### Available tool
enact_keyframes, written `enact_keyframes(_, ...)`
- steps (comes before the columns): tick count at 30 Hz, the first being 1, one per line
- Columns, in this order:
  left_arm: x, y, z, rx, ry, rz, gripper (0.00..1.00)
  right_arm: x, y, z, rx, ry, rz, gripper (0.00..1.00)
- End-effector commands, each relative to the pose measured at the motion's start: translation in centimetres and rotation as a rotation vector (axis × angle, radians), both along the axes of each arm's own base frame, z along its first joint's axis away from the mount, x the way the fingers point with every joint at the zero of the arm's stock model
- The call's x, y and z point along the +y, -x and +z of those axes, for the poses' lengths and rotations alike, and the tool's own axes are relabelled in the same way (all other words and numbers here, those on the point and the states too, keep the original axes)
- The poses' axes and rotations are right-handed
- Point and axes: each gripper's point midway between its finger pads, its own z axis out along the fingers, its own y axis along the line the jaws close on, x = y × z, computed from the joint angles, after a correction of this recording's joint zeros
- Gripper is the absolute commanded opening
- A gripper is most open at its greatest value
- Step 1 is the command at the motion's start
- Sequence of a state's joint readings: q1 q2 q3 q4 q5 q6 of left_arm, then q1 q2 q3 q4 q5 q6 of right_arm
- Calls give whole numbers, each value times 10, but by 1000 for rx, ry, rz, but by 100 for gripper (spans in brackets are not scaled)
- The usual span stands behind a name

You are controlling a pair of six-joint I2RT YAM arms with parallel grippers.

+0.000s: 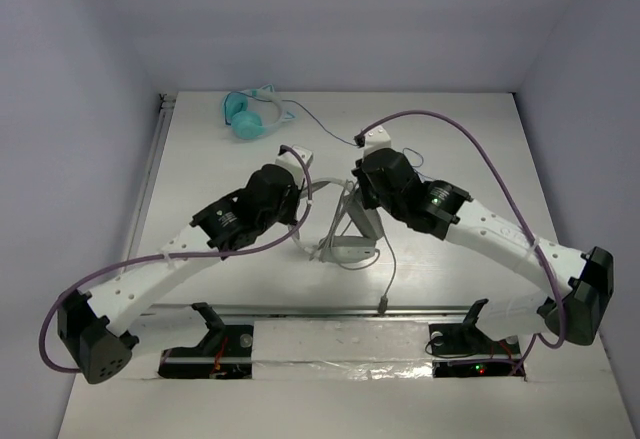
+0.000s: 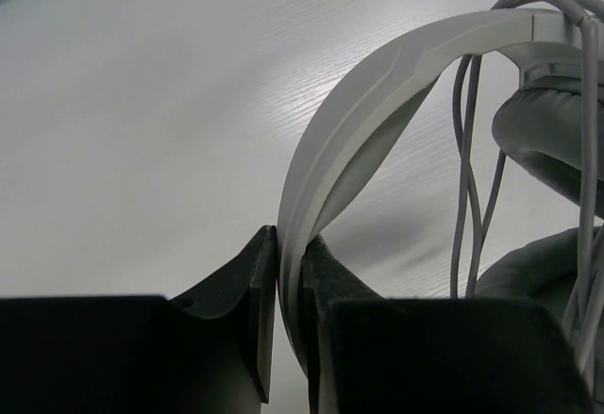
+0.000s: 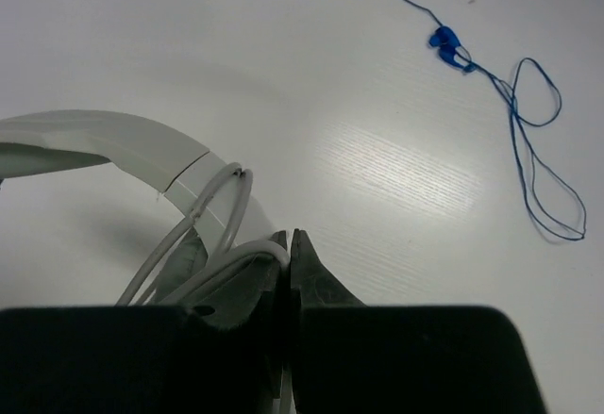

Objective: Wrap the headphones

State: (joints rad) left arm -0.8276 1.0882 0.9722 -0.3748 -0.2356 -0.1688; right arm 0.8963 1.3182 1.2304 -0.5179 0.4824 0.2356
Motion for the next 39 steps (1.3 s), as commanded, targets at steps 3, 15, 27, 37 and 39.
enact_keyframes(3, -20, 17, 85, -85, 152, -161, 0, 6, -15, 99, -170, -221, -2, 0)
enact_keyframes(15, -27, 42, 186, -181, 302, -291, 0, -17, -28, 156, -269, -165, -51, 4)
enact_keyframes(27, -20, 31, 167, -156, 297, -254, 0, -30, -35, 82, -190, -327, -51, 14)
enact_keyframes(37, -21, 23, 186, -175, 357, -285, 0, -15, -38, 26, -95, -465, 49, 30)
enact_keyframes(39, -24, 25, 187, -167, 377, -319, 0, -11, -39, 31, -121, -515, 81, 33)
